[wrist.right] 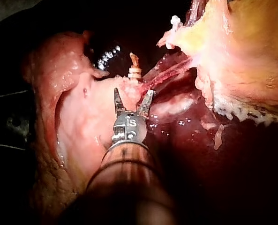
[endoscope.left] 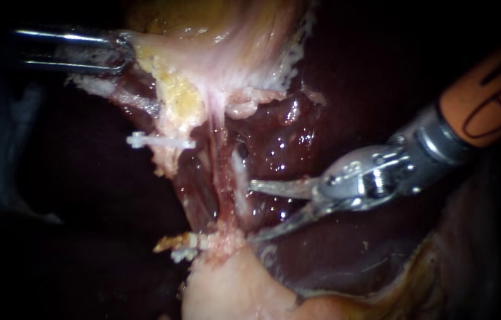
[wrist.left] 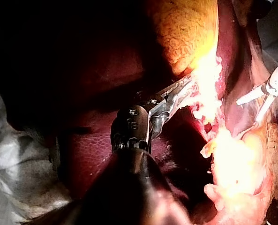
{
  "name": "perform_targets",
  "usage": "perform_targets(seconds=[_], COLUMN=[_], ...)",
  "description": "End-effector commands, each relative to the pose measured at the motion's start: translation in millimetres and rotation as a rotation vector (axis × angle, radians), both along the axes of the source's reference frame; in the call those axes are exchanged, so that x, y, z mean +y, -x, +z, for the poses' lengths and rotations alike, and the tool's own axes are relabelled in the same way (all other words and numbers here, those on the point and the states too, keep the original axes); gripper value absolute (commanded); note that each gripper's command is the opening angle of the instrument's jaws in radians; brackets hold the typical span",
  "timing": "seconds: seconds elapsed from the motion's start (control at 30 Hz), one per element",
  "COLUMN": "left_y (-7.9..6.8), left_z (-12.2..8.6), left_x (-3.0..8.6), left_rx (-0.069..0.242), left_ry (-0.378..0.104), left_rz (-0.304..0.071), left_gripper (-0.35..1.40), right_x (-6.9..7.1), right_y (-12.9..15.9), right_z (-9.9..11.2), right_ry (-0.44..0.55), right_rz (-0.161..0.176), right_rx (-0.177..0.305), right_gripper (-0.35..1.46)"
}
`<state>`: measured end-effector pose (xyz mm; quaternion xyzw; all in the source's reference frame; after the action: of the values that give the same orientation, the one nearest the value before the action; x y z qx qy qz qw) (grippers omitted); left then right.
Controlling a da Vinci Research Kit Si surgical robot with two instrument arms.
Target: Go back from the cut left tube
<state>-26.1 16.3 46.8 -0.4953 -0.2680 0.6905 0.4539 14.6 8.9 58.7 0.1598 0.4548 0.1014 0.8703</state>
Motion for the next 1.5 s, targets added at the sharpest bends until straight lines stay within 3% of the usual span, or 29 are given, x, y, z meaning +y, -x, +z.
perform_targets(seconds=[0.03,0.23,0.6,1.1,1.5], left_y=[0.0,-0.1,0.2,3.6,4.6], left_z=[0.0,0.1,0.8,5.2,5.8], left_x=[0.0,0.1,-0.1,-1.0,-1.1], left_rx=[0.000,0.000,0.001,-0.002,0.001], left_ry=[0.000,0.000,0.004,0.019,0.019], left_rz=[0.000,0.001,-0.001,0.010,0.016], left_gripper=[-0.35,-0.35,-0.35,-0.35,-0.35], right_x=[0.2,1.5,2.2,2.2,2.2], right_y=[0.6,4.0,4.9,5.4,5.6], right_z=[0.0,-0.2,-0.6,-0.6,-0.7], right_ry=[-0.005,-0.007,-0.003,-0.002,-0.002], right_rz=[0.001,-0.004,0.000,0.005,0.007], right_rx=[0.002,0.004,0.000,-0.004,-0.006], right_gripper=[1.43,1.43,1.45,1.43,1.43])
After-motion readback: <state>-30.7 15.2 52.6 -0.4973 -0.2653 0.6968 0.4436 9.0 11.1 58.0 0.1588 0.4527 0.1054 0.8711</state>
